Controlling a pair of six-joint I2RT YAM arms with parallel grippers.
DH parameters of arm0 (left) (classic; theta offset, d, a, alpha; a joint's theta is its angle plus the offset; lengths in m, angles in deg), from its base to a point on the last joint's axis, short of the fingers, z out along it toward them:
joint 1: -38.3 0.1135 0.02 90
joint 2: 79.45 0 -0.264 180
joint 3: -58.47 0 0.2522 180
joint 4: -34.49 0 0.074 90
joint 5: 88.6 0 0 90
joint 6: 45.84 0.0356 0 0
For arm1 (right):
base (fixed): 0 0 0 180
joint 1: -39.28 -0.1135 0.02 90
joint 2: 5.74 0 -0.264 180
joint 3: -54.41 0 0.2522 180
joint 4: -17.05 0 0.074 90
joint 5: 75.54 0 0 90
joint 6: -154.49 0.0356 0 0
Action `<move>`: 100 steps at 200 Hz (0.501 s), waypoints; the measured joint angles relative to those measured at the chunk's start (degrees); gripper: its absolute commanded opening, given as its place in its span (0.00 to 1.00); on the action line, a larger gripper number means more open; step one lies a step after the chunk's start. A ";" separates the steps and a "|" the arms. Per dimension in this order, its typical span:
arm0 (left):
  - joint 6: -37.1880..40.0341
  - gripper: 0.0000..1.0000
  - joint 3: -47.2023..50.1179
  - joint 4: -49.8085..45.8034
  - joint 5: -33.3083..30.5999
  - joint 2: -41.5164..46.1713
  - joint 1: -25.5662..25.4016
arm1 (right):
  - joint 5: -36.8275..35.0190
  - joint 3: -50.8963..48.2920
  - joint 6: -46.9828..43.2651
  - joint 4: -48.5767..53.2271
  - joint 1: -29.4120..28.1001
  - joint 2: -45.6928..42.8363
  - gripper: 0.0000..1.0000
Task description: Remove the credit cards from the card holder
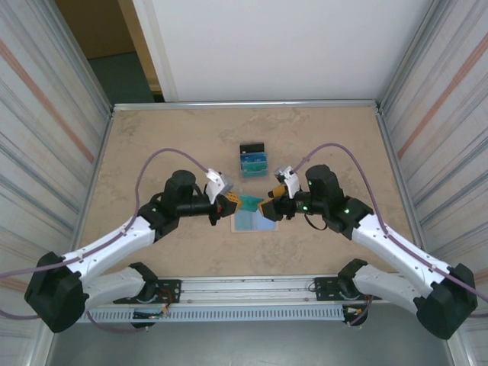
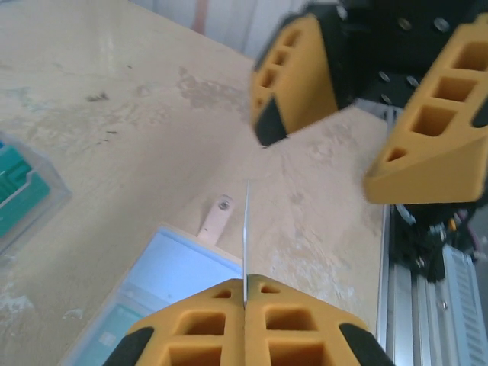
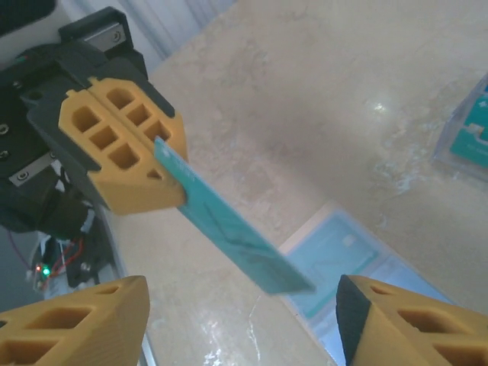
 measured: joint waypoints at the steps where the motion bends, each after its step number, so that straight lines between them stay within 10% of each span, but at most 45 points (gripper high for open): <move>1: -0.31 0.00 0.11 0.26 -0.07 0.04 0.02 | 0.00 -0.13 0.17 -0.17 0.02 -0.11 0.68; 100: -22.88 0.00 7.17 24.06 -2.73 1.20 0.11 | 4.90 -9.05 16.13 -23.45 3.96 -1.55 0.70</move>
